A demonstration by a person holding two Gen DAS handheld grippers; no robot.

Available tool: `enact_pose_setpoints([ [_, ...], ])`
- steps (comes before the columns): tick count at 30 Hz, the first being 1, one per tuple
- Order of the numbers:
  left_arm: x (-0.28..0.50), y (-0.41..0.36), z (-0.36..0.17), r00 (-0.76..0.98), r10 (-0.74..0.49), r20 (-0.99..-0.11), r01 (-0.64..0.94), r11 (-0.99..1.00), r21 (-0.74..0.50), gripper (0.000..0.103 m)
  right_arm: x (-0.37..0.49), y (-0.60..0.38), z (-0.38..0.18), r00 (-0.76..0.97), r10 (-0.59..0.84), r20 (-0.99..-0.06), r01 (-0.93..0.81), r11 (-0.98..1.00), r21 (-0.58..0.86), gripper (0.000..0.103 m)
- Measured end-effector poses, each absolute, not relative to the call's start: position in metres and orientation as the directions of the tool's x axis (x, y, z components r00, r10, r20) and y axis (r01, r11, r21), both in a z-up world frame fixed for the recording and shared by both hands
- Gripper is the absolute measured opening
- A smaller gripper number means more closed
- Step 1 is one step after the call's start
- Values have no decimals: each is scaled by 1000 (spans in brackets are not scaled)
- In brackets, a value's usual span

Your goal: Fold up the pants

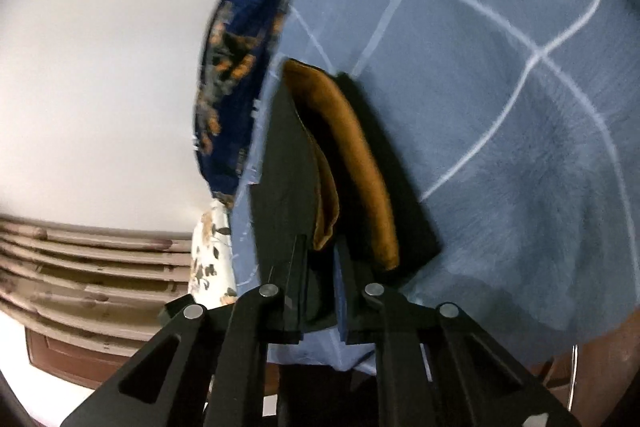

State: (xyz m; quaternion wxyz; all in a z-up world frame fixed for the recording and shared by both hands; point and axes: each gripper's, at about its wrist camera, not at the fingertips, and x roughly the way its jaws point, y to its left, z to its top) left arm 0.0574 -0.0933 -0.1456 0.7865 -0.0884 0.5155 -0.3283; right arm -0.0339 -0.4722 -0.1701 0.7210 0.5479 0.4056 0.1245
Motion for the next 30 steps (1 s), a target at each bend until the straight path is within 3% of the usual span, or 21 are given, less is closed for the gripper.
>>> enact_pose_setpoints([
  [7, 57, -103, -155, 225, -587, -777, 431, 776, -461, 70, -48, -478, -206, 601, 624, -500, 367, 340, 866, 10],
  [15, 61, -102, -163, 205, -589, -782, 409, 777, -479, 70, -43, -475, -197, 588, 599, -544, 389, 381, 839, 14],
  [20, 61, -102, -165, 195, -591, -783, 408, 775, -483, 70, -42, -475, -176, 593, 539, -599, 380, 468, 798, 24],
  [22, 62, -102, -166, 194, -594, -781, 407, 773, -486, 70, -45, -479, -170, 602, 508, -616, 392, 484, 782, 42],
  [23, 61, -101, -166, 194, -594, -780, 406, 773, -488, 70, -45, -481, -169, 602, 495, -626, 399, 493, 773, 45],
  [30, 64, -99, -167, 186, -595, -782, 393, 774, -496, 70, -35, -474, -184, 544, 553, -631, 424, 468, 775, 47],
])
